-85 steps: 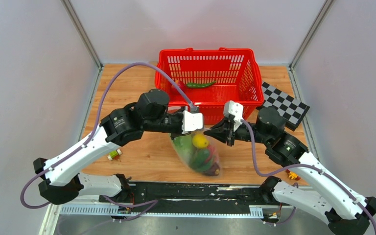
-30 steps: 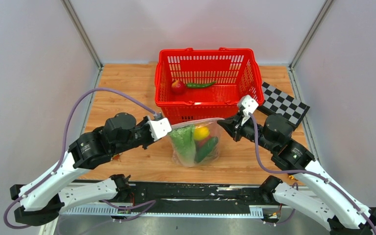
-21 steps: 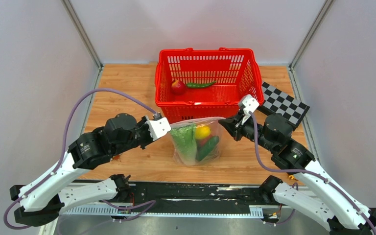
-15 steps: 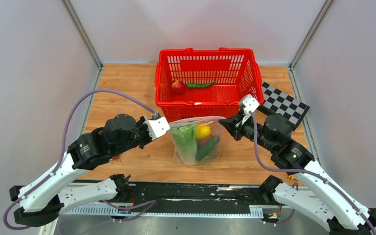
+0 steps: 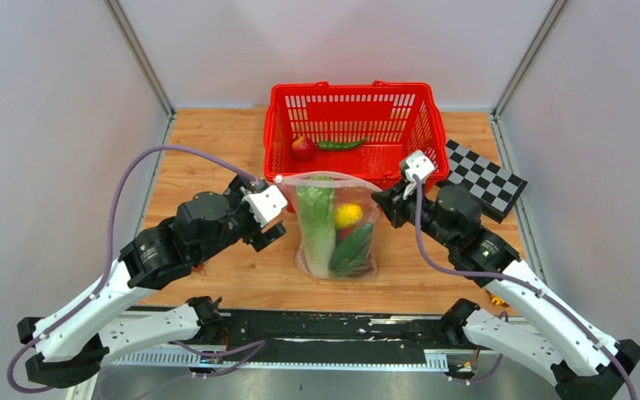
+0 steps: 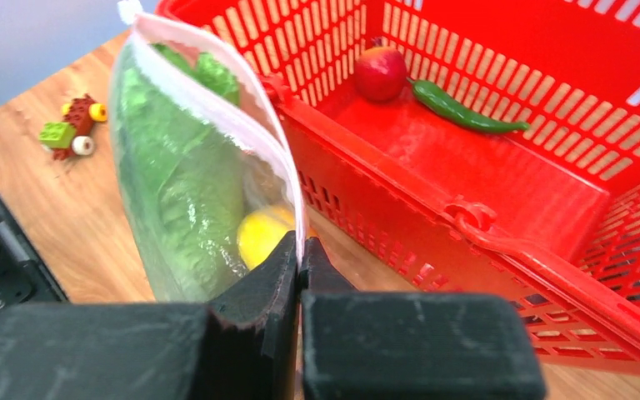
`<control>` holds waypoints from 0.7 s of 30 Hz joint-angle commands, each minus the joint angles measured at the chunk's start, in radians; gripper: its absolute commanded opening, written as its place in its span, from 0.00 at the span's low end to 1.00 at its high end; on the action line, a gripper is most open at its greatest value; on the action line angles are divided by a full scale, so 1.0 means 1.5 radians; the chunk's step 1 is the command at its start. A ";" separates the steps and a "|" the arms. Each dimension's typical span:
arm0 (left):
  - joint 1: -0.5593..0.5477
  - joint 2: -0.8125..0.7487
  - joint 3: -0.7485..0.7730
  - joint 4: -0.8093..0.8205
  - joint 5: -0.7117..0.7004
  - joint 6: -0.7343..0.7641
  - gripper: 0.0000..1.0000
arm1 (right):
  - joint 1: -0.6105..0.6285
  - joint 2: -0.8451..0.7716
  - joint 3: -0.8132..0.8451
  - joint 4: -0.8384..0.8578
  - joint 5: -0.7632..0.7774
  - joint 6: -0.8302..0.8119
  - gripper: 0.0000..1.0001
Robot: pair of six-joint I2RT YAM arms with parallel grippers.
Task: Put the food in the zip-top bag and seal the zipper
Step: Place the zipper food storage bag at the center of the board.
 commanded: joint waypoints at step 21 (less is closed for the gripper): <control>0.003 -0.013 -0.030 0.087 -0.088 -0.040 0.96 | -0.026 0.079 0.068 0.048 0.142 0.026 0.57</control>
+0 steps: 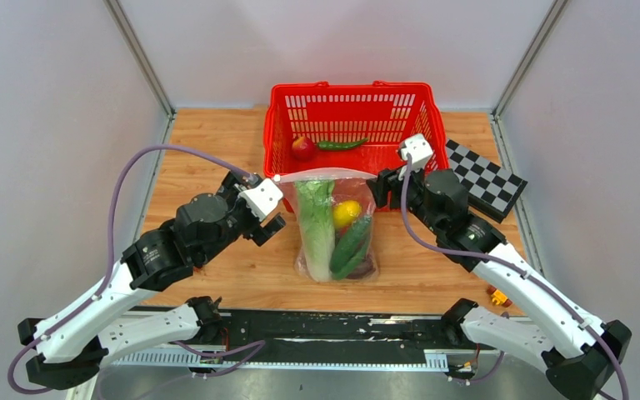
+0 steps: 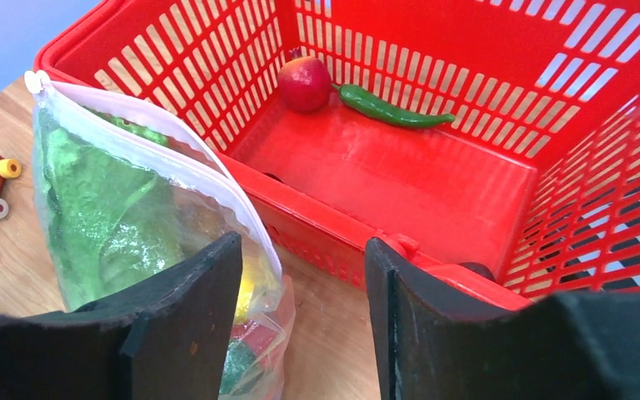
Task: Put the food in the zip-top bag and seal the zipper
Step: Place the zipper food storage bag at the center of the board, then reset both arms
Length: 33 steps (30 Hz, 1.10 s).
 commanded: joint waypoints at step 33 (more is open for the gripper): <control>0.117 -0.139 -0.297 0.105 -0.212 -0.396 1.00 | -0.014 -0.202 -0.205 -0.116 0.239 0.234 0.86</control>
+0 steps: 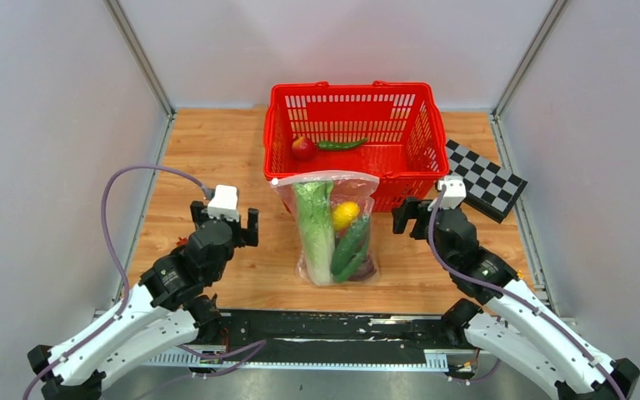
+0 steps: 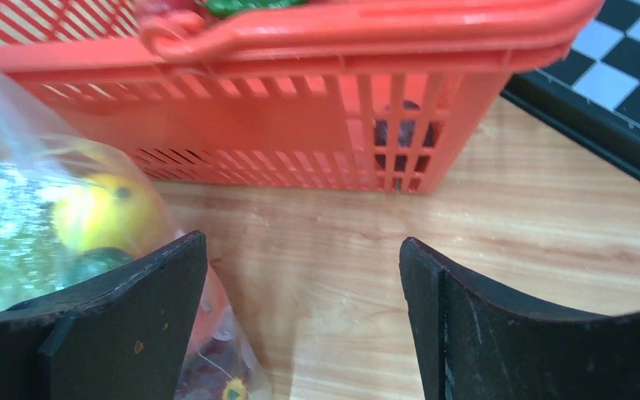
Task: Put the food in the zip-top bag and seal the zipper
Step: Reset both arms
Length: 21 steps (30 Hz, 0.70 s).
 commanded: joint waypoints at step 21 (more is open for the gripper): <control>0.334 0.075 -0.002 -0.046 0.083 -0.247 1.00 | -0.281 -0.048 -0.007 -0.086 -0.165 0.008 0.98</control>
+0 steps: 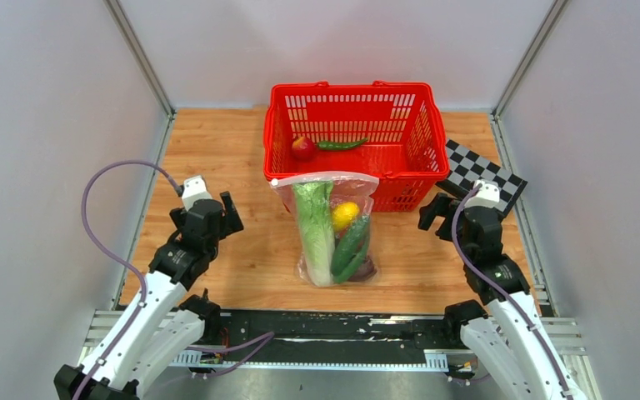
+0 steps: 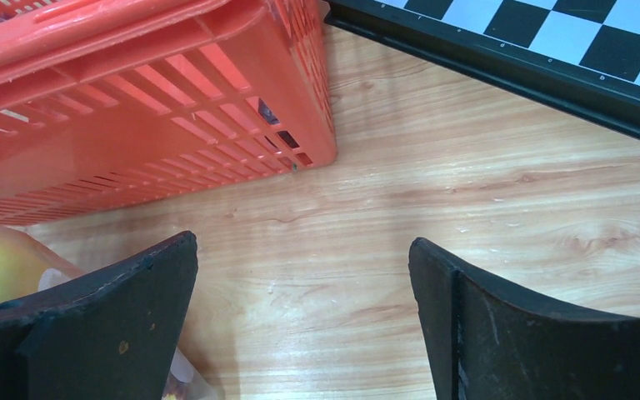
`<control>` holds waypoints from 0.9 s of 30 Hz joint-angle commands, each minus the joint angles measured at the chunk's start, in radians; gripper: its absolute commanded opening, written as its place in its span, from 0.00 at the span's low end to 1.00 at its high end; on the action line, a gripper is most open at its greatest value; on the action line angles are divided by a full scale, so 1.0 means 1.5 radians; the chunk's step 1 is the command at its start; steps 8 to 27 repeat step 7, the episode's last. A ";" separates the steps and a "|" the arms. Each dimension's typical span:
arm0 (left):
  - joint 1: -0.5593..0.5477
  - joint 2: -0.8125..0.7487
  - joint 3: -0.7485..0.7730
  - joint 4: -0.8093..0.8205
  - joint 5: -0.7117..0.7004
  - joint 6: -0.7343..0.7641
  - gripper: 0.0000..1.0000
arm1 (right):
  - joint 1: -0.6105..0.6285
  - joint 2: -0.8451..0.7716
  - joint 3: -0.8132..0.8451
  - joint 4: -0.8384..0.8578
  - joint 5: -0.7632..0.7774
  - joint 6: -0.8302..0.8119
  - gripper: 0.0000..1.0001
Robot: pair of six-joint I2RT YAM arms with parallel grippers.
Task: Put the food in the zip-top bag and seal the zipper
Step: Reset both arms
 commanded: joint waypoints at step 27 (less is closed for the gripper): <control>0.003 0.006 0.052 -0.049 -0.105 -0.085 1.00 | -0.002 -0.006 0.017 -0.002 -0.033 0.001 0.99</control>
